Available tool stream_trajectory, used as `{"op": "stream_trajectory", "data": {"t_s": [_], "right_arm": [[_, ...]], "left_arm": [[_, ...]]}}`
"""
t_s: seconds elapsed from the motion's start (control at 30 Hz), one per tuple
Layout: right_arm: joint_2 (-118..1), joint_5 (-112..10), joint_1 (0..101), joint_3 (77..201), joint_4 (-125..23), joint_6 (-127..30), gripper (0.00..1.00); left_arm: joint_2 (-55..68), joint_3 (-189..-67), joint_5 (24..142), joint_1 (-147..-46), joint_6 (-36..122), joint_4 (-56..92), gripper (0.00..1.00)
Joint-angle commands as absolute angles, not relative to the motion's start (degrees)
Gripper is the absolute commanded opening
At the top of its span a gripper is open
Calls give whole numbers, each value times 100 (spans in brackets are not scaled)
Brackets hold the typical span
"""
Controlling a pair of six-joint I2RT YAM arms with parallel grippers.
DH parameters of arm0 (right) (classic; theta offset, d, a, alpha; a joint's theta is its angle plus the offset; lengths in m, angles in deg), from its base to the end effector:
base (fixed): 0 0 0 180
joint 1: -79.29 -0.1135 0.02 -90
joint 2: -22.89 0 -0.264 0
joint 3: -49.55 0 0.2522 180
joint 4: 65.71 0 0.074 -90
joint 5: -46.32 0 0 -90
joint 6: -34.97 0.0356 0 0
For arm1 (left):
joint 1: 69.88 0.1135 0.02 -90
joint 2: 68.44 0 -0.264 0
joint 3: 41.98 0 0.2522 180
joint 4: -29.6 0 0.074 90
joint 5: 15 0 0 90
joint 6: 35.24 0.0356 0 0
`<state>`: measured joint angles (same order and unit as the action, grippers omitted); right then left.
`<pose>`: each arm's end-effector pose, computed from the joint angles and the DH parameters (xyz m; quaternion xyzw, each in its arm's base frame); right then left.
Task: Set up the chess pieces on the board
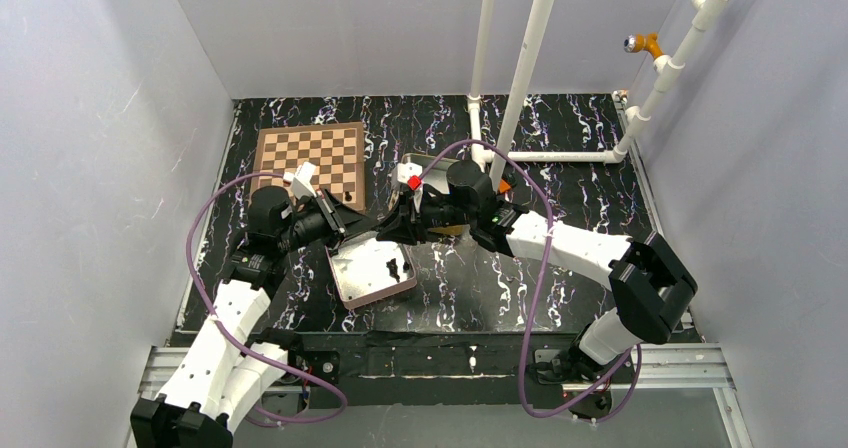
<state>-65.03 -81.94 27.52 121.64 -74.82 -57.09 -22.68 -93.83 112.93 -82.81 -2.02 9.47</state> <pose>0.2019 0.2920 0.2966 -0.5138 0.5310 0.4861 0.4667 0.1760 -0.0629 0.3046 -0.0928 0.7662 -0.5428 0.3312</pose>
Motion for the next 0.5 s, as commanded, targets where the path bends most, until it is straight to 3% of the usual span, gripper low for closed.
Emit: {"op": "stream_trajectory", "data": {"t_s": [0.0, 0.17, 0.23, 0.27, 0.47], "right_arm": [[-6508, -8183, 2761, 12259, -7687, -5772, 14], [-6493, -8067, 2769, 12264, -7468, -6017, 77], [-6480, -7984, 2770, 12263, -7375, -6110, 94], [-6473, -7948, 2778, 12262, -7322, -6167, 98], [-6474, -7916, 2822, 12238, -6980, -6432, 98]], "left_arm": [[-2247, -9641, 11366, -8271, 401, 384, 0], [-2192, -10248, 10690, -8271, 1486, -662, 0], [-2138, -10536, 10350, -8270, 1878, -1064, 0], [-2114, -10639, 10153, -8271, 2084, -1251, 0], [-1861, -11138, 8907, -8226, 3100, -1968, 0]]}}
